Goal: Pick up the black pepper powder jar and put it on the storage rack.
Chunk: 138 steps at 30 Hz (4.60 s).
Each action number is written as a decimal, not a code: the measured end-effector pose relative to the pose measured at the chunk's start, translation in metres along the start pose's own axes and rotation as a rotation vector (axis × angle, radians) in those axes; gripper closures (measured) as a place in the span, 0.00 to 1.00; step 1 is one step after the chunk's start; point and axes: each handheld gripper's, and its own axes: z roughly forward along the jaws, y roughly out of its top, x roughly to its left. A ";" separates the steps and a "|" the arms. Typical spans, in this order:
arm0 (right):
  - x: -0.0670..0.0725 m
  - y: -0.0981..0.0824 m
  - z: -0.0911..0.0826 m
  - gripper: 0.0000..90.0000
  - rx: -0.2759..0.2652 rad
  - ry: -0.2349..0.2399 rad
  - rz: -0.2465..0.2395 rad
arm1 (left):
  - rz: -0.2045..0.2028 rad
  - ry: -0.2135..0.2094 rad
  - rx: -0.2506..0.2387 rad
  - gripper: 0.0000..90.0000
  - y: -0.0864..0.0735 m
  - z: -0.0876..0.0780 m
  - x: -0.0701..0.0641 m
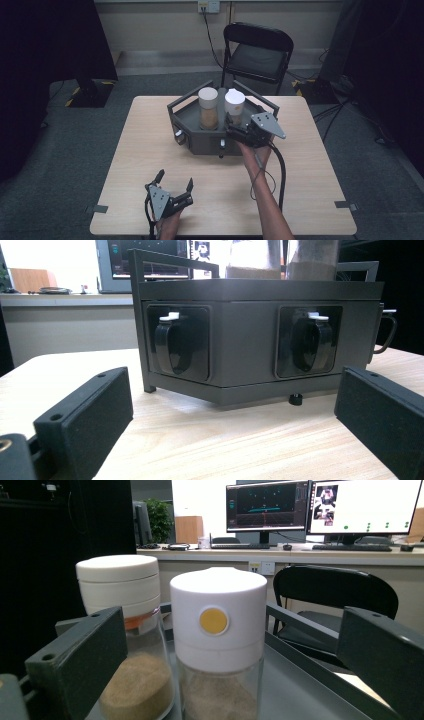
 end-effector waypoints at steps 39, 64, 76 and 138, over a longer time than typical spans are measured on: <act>0.010 -0.029 -0.069 0.00 -0.020 -0.080 -0.008 | 0.000 0.000 0.000 0.02 0.000 0.000 0.000; 0.017 -0.056 -0.102 0.00 0.001 -0.091 -0.014 | 0.000 0.002 0.000 0.02 0.000 0.000 0.000; 0.012 -0.071 -0.115 0.00 0.010 -0.101 -0.007 | 0.000 0.002 0.000 0.02 0.000 0.000 0.000; 0.015 -0.143 -0.136 0.00 0.035 -0.124 0.000 | 0.000 0.004 0.000 0.02 0.000 0.000 -0.001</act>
